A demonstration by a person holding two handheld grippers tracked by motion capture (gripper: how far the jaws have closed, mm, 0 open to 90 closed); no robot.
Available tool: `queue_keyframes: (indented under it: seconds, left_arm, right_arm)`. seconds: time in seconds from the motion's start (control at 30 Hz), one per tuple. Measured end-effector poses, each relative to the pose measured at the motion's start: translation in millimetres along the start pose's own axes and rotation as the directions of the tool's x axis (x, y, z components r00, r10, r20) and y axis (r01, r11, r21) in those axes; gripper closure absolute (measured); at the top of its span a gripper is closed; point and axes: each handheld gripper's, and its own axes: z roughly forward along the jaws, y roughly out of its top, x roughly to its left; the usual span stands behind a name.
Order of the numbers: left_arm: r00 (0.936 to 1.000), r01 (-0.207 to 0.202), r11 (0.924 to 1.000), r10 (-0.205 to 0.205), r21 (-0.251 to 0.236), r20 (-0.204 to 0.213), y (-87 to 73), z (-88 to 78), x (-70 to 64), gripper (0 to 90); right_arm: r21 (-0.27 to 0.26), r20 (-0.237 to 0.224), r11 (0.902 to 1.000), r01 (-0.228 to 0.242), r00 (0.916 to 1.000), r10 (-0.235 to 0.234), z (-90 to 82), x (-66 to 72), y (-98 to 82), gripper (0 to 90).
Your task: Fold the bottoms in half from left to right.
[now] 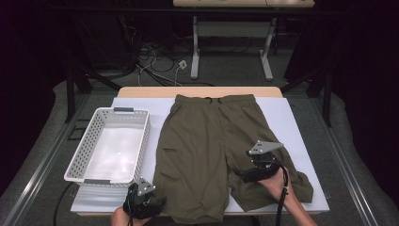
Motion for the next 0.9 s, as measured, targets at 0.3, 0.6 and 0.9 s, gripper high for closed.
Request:
queue_keyframes:
  seconds: [0.3,0.6,0.9]
  left_arm:
    - [0.997,-0.025,0.9991,0.027,-0.034,0.072,4.9,2.8,-3.7,83.3]
    - [0.9913,-0.092,0.9875,0.103,-0.128,0.082,18.0,-10.2,-20.9,83.5]
    - [0.9784,-0.153,0.9763,0.171,-0.153,0.116,34.0,-7.9,-35.8,83.4]
  right_arm:
    - [0.006,-0.003,1.0,0.002,1.0,-0.002,2.5,-0.5,0.7,14.6]
    - [0.005,0.002,0.9996,-0.027,0.9996,0.027,4.3,-0.3,4.2,14.4]
    - [0.007,0.0,0.9993,-0.035,0.9994,0.035,7.9,3.1,13.0,13.4]
